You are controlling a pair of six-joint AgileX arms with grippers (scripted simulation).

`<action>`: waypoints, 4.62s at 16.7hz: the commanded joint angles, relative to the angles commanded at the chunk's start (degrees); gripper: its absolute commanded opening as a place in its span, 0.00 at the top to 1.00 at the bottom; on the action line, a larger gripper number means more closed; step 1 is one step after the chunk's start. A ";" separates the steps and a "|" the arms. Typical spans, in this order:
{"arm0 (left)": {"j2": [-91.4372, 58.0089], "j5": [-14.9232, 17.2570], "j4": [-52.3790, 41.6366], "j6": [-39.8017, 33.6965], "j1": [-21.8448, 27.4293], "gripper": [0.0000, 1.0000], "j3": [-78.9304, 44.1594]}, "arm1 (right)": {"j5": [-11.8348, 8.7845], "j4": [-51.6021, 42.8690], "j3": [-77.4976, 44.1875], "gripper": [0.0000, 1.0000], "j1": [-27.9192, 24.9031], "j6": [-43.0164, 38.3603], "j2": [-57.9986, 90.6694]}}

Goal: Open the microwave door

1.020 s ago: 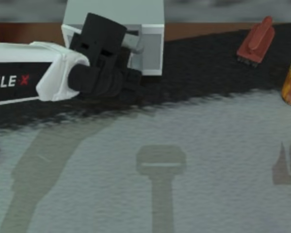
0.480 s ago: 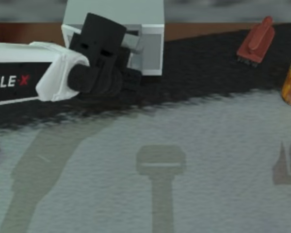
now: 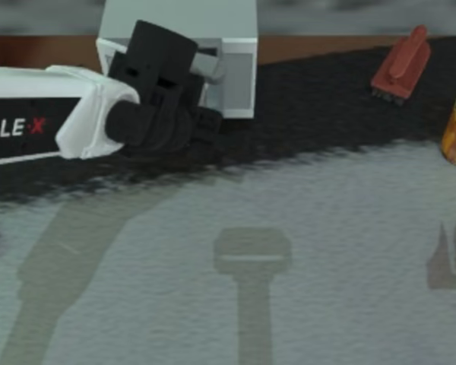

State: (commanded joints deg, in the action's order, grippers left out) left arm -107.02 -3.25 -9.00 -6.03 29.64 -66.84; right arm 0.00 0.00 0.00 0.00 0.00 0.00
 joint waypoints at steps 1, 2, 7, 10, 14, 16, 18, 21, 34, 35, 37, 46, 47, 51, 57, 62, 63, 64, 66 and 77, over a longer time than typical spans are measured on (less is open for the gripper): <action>0.00 0.00 0.00 0.00 0.00 1.00 0.00 | 0.00 0.00 0.00 0.00 0.00 0.00 0.00; 0.00 0.00 0.00 0.00 0.00 1.00 0.00 | 0.00 0.00 0.00 0.00 0.00 0.00 0.00; 0.93 1.64 0.36 1.50 -0.41 1.00 1.04 | 0.00 0.00 0.00 0.00 0.00 0.00 0.00; 1.65 2.76 0.65 3.19 -1.15 1.00 2.19 | 0.00 0.00 0.00 0.00 0.00 0.00 0.00; 1.65 2.78 0.65 3.22 -1.15 1.00 2.21 | 0.00 0.00 0.00 0.00 0.00 0.00 0.00; 1.65 2.78 0.65 3.22 -1.15 1.00 2.21 | 0.00 0.00 0.00 0.00 0.00 0.00 0.00; 1.65 2.78 0.65 3.22 -1.15 1.00 2.21 | 0.00 0.00 0.00 0.00 0.00 0.00 0.00; 1.65 2.78 0.65 3.22 -1.15 1.00 2.21 | 0.00 0.00 0.00 0.00 0.00 0.00 0.00; 1.65 2.78 0.65 3.22 -1.15 1.00 2.21 | 0.00 0.00 0.00 0.00 0.00 0.00 0.00; 1.58 3.27 0.60 2.87 -0.68 1.00 2.06 | 0.00 0.00 0.00 0.00 0.00 0.00 0.00; 1.83 3.65 0.61 3.53 -1.01 1.00 2.53 | 0.00 0.00 0.00 0.00 0.00 0.00 0.00; 2.99 5.25 0.98 6.09 -2.25 1.00 3.93 | 0.00 0.00 0.00 0.00 0.00 0.00 0.00; 2.99 5.25 0.98 6.09 -2.25 1.00 3.93 | 0.00 0.00 0.00 0.00 0.00 0.00 0.00; 2.99 5.25 0.98 6.09 -2.25 1.00 3.93 | 0.00 0.00 0.00 0.00 0.00 0.00 0.00; 2.99 5.25 0.98 6.09 -2.25 1.00 3.93 | 0.00 0.00 0.00 0.00 0.00 0.00 0.00; 2.99 5.25 0.98 6.09 -2.25 1.00 3.93 | 0.00 0.00 0.00 0.00 0.00 0.00 0.00; 2.99 5.25 0.98 6.09 -2.25 1.00 3.93 | 0.00 0.00 0.00 0.00 0.00 0.00 0.00; 2.99 5.25 0.98 6.09 -2.25 1.00 3.93 | 0.00 0.00 0.00 0.00 0.00 0.00 0.00; 2.99 5.25 0.98 6.09 -2.25 1.00 3.93 | 0.00 0.00 0.00 0.00 0.00 0.00 0.00; 4.28 7.92 1.10 9.19 -3.51 1.00 5.53 | 0.00 0.00 0.00 0.00 0.00 0.00 0.00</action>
State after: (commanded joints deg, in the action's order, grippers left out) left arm -102.74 4.67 -7.90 3.16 26.13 -61.31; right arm 0.00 0.00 0.00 0.00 0.00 0.00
